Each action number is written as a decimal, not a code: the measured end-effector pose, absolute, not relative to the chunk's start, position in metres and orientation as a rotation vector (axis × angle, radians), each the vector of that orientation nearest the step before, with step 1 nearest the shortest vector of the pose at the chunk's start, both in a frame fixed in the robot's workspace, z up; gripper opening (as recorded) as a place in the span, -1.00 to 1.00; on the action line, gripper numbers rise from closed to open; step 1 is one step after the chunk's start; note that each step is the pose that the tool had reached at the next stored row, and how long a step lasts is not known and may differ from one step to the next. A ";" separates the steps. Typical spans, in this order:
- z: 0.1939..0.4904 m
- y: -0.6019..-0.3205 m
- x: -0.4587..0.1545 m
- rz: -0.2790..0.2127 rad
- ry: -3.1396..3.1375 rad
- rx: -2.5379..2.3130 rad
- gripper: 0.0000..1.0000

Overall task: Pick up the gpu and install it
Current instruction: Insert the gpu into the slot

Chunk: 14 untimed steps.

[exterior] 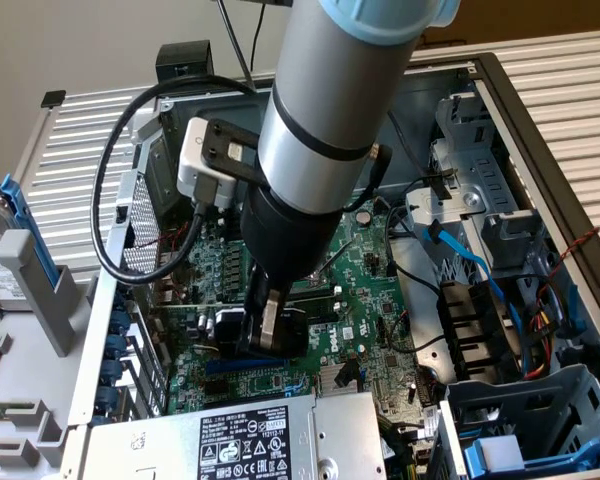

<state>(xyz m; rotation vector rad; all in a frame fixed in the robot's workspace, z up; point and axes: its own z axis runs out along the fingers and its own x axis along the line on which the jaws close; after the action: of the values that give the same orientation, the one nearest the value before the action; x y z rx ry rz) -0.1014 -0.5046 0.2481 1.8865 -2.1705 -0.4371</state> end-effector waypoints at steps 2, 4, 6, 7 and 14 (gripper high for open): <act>0.247 -0.505 -0.101 -0.436 -2.171 1.887 -0.43; 0.247 -0.505 -0.101 -0.434 -2.173 1.889 -0.43; 0.246 -0.505 -0.101 -0.431 -2.175 1.891 -0.43; 0.245 -0.505 -0.101 -0.429 -2.176 1.892 -0.43; 0.244 -0.505 -0.101 -0.425 -2.179 1.895 -0.43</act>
<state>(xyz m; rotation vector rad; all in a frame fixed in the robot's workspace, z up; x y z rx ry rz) -0.1013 -0.5046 0.2436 1.8948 -2.1791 -0.4249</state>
